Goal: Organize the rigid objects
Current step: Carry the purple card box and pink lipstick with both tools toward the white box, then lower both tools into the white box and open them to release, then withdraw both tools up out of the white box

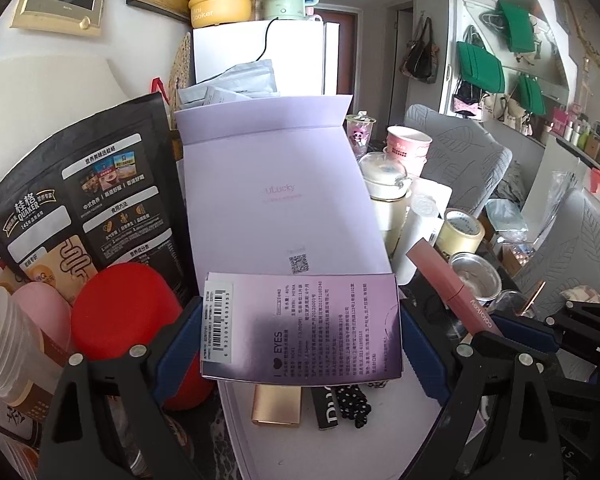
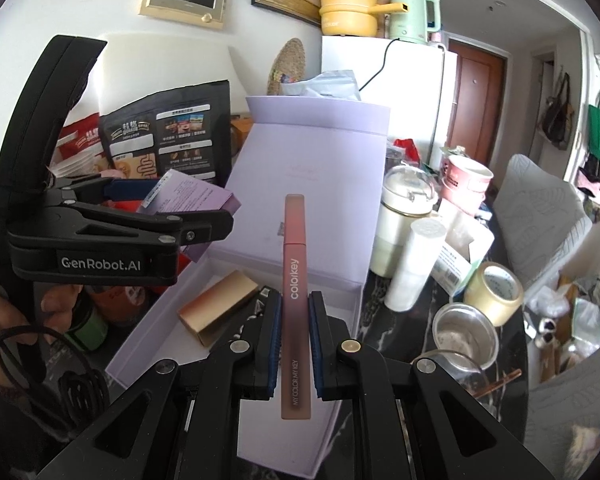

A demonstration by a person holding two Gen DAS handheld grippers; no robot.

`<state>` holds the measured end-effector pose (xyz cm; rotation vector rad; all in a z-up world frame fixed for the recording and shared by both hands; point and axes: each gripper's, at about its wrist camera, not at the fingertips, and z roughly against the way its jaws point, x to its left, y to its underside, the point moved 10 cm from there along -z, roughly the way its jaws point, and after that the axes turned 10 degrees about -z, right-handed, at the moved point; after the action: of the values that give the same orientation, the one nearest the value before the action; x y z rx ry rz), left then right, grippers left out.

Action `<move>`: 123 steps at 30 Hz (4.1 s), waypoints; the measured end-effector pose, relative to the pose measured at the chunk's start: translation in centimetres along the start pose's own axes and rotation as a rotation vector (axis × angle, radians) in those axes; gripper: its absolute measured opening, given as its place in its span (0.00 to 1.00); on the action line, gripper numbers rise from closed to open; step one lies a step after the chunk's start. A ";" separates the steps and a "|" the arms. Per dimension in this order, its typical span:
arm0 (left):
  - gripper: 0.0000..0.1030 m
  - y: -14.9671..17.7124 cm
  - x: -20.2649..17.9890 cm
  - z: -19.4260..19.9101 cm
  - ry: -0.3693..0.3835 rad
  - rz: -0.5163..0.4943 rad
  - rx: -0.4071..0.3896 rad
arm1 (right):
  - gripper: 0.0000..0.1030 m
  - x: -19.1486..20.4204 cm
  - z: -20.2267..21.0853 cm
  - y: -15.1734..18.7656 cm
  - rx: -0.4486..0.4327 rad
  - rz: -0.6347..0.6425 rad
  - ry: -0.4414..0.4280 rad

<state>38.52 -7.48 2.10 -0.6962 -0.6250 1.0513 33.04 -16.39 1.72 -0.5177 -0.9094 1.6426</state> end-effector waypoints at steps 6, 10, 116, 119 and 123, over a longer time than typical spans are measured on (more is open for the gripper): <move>0.90 0.9 0.4 -1.7 -0.024 -0.011 0.049 | 0.13 -0.5 -1.7 0.5 0.021 -0.040 -0.013; 0.90 1.5 0.2 -3.1 -0.018 -0.016 0.086 | 0.13 -1.0 -3.0 1.2 0.055 -0.041 -0.001; 0.91 2.3 -1.6 -1.3 -0.025 -0.057 0.236 | 0.26 -1.5 2.2 0.5 0.040 -0.049 0.132; 0.91 1.9 -1.7 0.0 -0.032 -0.054 0.213 | 0.26 -1.4 3.3 0.2 0.021 -0.054 0.128; 0.91 1.6 -1.7 2.0 -0.030 -0.044 0.184 | 0.26 -1.2 5.0 0.1 -0.002 -0.059 0.126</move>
<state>35.51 -8.09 1.95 -0.5049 -0.5593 1.0647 29.65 -19.02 4.53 -0.5843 -0.8253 1.5386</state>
